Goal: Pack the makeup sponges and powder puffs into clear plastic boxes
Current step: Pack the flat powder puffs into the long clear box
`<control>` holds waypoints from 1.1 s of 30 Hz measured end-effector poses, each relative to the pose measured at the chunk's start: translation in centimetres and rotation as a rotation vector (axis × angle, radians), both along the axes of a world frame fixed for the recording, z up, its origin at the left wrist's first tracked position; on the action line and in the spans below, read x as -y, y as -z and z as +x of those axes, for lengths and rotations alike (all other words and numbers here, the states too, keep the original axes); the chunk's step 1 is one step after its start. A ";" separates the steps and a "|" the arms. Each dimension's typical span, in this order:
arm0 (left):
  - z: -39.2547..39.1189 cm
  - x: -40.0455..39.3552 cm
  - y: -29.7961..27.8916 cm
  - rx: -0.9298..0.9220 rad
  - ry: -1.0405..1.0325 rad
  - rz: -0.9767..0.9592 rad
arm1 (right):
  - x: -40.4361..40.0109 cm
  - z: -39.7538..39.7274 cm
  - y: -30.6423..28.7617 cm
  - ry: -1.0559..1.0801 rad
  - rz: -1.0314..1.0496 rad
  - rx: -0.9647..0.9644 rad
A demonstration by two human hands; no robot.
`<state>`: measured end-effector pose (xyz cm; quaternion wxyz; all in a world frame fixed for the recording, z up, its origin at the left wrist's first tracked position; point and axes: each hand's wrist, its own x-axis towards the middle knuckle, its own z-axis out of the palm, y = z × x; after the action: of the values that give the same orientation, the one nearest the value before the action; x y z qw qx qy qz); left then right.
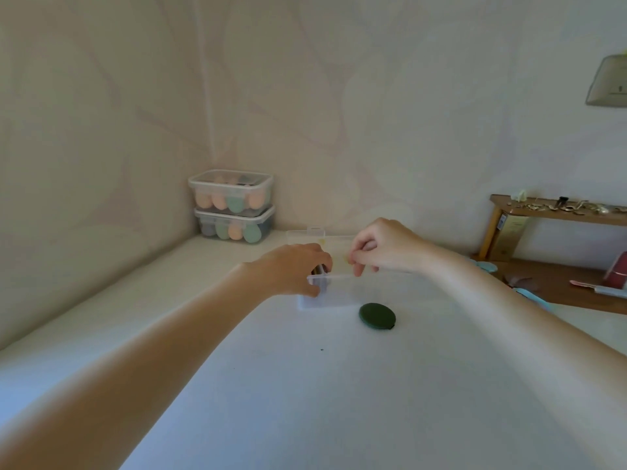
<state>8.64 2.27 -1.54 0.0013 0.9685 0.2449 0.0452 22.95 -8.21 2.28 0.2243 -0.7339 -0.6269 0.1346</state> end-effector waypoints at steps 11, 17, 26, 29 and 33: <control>0.2 0.7 -0.5 -0.017 -0.025 -0.006 | 2.6 0.6 4.5 0.006 -0.375 0.435; 0.2 0.8 -0.3 -0.016 -0.040 -0.005 | 2.7 0.4 4.5 -0.023 -0.478 0.474; 0.1 0.9 -0.2 0.025 -0.047 -0.003 | 3.4 -0.8 1.6 0.003 -0.321 0.445; 0.1 0.8 -0.2 0.026 -0.044 0.002 | 2.5 -0.7 -0.8 0.077 -0.014 0.276; 0.0 0.8 -0.2 0.029 -0.036 0.007 | 0.2 -1.1 -1.5 0.200 0.106 0.192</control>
<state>8.63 1.44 -1.29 0.0008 0.9632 0.2620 0.0602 21.86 -8.38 3.74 0.2142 -0.7894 -0.5753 0.0074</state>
